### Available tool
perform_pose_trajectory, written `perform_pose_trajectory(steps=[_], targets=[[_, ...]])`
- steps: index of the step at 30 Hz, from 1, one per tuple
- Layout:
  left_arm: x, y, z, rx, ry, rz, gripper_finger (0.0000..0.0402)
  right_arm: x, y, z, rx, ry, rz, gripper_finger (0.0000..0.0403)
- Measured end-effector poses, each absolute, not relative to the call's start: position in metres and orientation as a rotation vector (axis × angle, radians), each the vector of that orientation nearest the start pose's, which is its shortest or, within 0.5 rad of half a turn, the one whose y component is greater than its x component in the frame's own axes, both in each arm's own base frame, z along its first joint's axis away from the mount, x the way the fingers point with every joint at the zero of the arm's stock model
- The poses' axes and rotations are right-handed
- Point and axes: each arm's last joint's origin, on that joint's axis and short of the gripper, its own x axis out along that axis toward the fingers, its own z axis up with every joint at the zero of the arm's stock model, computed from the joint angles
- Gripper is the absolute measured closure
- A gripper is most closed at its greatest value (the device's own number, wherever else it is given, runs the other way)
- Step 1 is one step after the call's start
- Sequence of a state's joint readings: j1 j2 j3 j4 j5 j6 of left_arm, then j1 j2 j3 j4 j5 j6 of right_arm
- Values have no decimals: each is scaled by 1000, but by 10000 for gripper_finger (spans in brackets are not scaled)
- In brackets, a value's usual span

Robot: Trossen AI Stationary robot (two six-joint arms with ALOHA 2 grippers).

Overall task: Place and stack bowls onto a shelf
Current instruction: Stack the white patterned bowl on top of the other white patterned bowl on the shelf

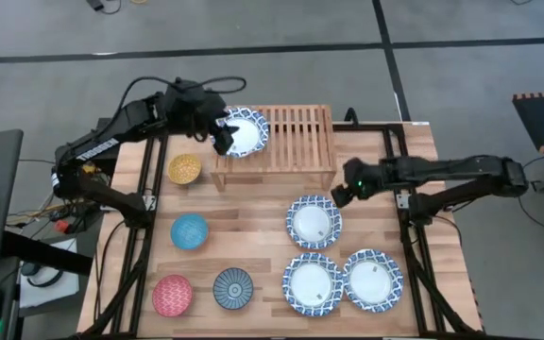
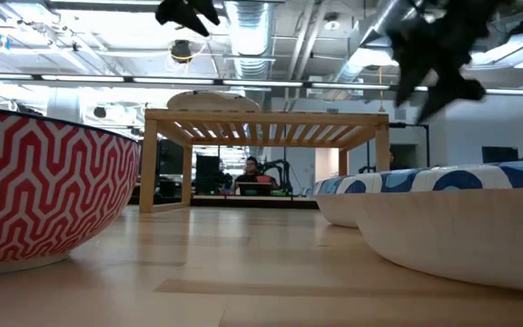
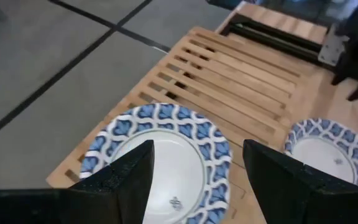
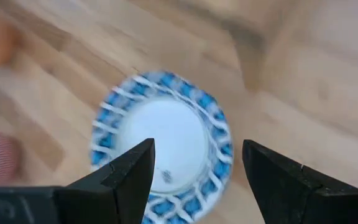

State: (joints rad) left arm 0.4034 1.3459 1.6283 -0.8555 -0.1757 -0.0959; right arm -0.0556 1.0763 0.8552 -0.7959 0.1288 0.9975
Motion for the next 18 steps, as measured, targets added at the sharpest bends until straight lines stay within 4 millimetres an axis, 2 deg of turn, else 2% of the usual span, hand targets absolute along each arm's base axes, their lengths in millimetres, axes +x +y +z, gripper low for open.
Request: perform_pose_trajectory(steps=[4, 8, 10, 14, 18], targets=[[246, 93, 432, -148, 560, 570, 171, 195, -4, 232, 914, 883, -677, 133], [256, 76, 425, -217, 534, 533, 171, 197, 3, 225, 913, 911, -677, 133], [267, 61, 410, -266, 528, 479, 171, 196, 5, 226, 924, 905, -672, 133], [294, 26, 364, -362, 538, 368, 171, 190, 7, 233, 966, 869, -672, 133], [313, 0, 323, -488, 521, 336, 171, 182, 7, 242, 1039, 811, -676, 133]])
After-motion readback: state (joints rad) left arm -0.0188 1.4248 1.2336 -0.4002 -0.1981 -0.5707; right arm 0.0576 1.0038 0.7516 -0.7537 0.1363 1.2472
